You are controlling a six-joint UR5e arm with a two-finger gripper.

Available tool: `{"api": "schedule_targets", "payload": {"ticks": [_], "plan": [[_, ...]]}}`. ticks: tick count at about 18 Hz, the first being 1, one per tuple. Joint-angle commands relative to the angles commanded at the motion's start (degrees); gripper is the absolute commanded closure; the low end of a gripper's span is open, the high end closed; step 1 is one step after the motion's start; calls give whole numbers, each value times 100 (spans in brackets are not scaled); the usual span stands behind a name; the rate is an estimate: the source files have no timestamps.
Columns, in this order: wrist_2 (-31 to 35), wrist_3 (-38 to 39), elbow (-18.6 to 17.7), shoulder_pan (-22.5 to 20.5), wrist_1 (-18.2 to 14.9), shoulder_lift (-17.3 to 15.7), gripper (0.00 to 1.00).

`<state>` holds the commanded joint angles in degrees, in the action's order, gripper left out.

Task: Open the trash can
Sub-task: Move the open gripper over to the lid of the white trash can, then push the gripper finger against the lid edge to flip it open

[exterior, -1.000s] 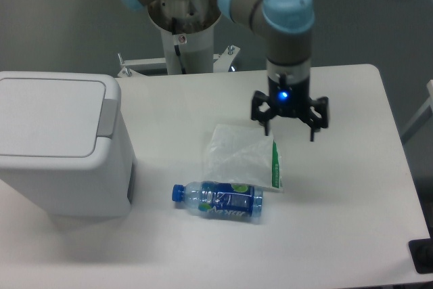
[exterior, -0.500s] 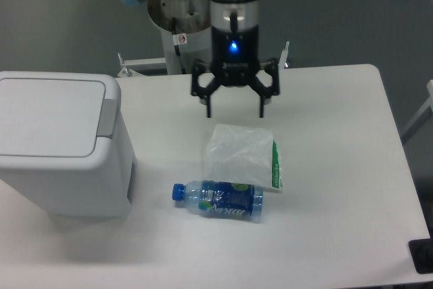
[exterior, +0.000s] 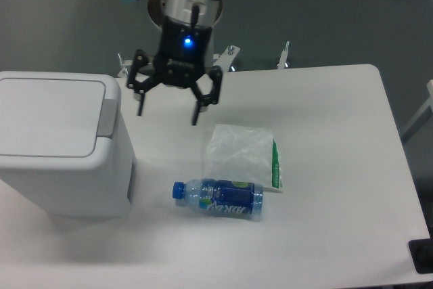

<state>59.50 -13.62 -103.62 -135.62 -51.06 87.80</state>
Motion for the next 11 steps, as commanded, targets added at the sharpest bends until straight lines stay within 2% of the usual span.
{"api": "schedule_targets", "payload": {"ticks": [2, 11], "plan": [[0, 0, -141, 27, 9, -26, 0], [18, 70, -62, 79, 26, 123, 0]]}}
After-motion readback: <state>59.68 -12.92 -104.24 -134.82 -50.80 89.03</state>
